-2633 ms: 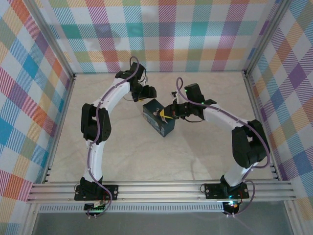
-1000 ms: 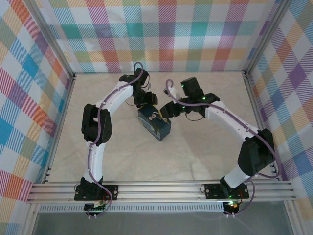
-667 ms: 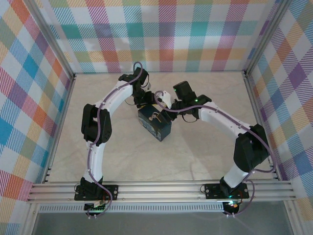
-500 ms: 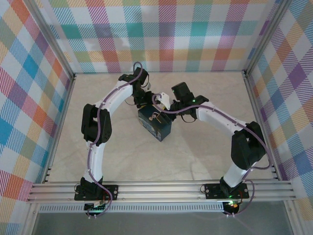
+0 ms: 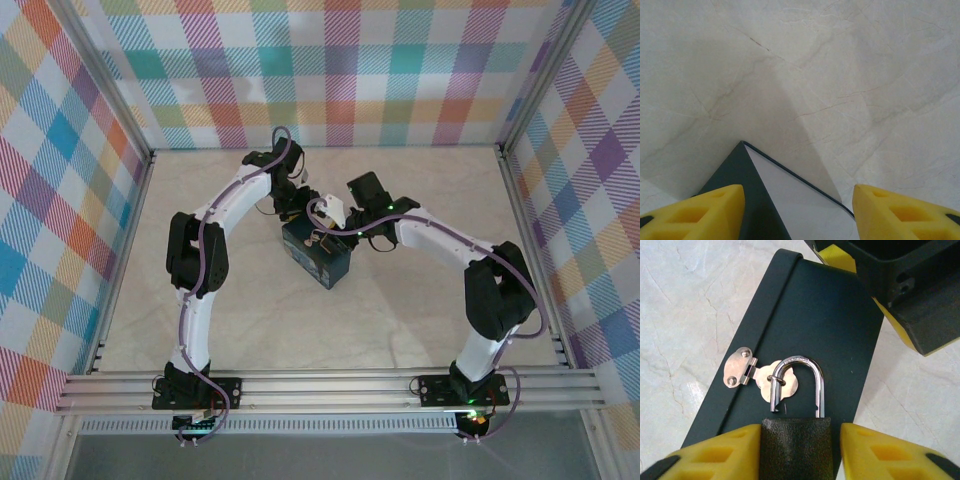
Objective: Unlock a padlock with a key
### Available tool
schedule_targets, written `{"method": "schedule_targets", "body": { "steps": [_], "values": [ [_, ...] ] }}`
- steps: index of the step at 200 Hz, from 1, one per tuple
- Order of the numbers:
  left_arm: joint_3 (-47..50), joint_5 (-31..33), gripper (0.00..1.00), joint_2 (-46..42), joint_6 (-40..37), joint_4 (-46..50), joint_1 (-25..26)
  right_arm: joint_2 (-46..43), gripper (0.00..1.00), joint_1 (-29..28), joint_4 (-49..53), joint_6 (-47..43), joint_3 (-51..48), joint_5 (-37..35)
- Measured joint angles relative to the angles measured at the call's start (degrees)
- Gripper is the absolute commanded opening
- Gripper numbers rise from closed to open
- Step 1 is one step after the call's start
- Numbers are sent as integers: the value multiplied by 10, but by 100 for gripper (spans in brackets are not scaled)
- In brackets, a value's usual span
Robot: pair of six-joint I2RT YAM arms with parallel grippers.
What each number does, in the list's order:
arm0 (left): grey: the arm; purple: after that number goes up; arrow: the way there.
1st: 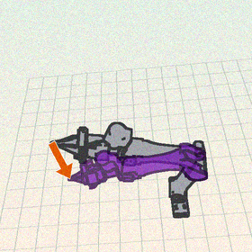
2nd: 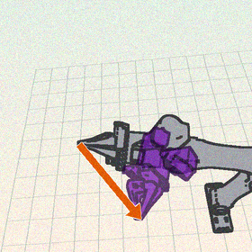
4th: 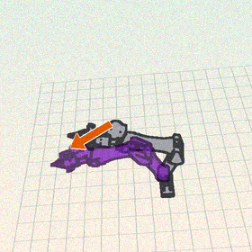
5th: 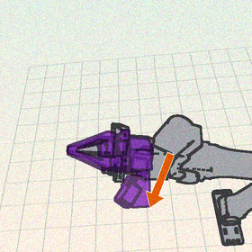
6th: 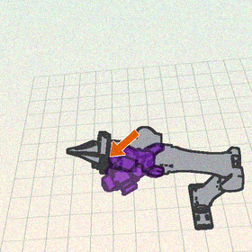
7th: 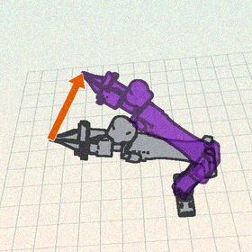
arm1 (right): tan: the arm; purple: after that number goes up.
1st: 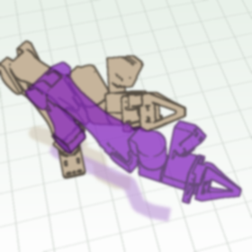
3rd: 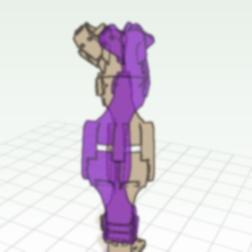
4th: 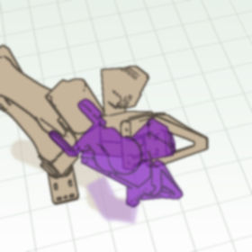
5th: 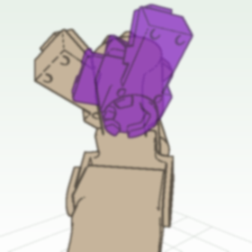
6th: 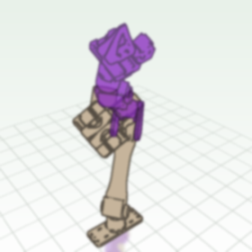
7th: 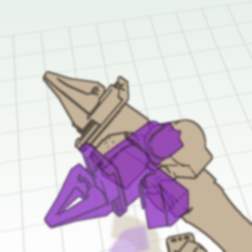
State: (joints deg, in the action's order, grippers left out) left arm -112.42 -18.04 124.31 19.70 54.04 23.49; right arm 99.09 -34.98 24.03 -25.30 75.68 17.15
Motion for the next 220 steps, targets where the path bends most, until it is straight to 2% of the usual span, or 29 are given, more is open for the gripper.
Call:
{"method": "schedule_targets", "body": {
  "steps": [32, 83, 172, 220],
  "values": [
    [0, -1, 59, 0, 0, 0, 0, 0, 22, 0, -9, 2, -3, 4],
    [0, -6, 59, 0, 0, 0, 0, -6, 17, 2, -10, 35, -11, 31],
    [1, -13, 59, 0, 3, 0, 0, -6, 15, 33, 11, 157, -11, 160],
    [6, -40, 58, 0, 26, -5, 0, -5, 15, 34, -26, 232, -23, 192]
  ]
}}
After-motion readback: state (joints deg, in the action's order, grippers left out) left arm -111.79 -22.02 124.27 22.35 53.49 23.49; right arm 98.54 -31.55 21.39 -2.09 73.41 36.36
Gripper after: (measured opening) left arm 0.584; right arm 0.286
